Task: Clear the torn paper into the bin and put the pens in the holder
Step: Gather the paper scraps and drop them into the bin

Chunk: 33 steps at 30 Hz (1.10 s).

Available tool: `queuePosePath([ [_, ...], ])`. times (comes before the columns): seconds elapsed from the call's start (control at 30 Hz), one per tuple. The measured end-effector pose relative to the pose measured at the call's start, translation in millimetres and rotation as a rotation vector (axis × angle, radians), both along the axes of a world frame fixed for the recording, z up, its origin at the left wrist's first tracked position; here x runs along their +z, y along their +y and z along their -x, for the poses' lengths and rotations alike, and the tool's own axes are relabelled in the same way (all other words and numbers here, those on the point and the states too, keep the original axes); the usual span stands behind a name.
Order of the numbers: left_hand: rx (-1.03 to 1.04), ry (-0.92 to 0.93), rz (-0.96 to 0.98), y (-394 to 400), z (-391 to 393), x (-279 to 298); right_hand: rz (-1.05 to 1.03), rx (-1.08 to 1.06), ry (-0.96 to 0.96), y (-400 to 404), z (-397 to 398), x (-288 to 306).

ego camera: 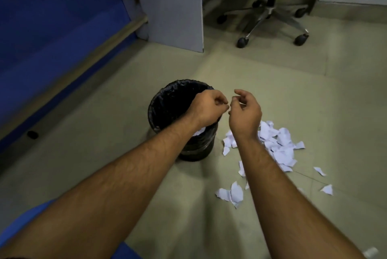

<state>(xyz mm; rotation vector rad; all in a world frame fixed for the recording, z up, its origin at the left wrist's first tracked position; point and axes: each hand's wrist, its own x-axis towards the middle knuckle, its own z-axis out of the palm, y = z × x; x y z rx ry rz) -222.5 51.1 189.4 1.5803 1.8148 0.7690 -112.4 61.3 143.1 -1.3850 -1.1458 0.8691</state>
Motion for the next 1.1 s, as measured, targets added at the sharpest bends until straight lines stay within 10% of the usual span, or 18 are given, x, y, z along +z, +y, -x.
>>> queuePosePath([
  [0.43, -0.274, 0.381, 0.277, -20, -118, -181, 0.493, 0.066, -0.647, -53, -131, -183],
  [0.83, -0.638, 0.761, 0.593, 14, -138, -244, 0.735, 0.362, -1.069, -26, -161, -220],
  [1.1, -0.628, 0.81, 0.224, -41, -124, -253, 0.511, 0.203, -1.163, -82, -142, -222],
])
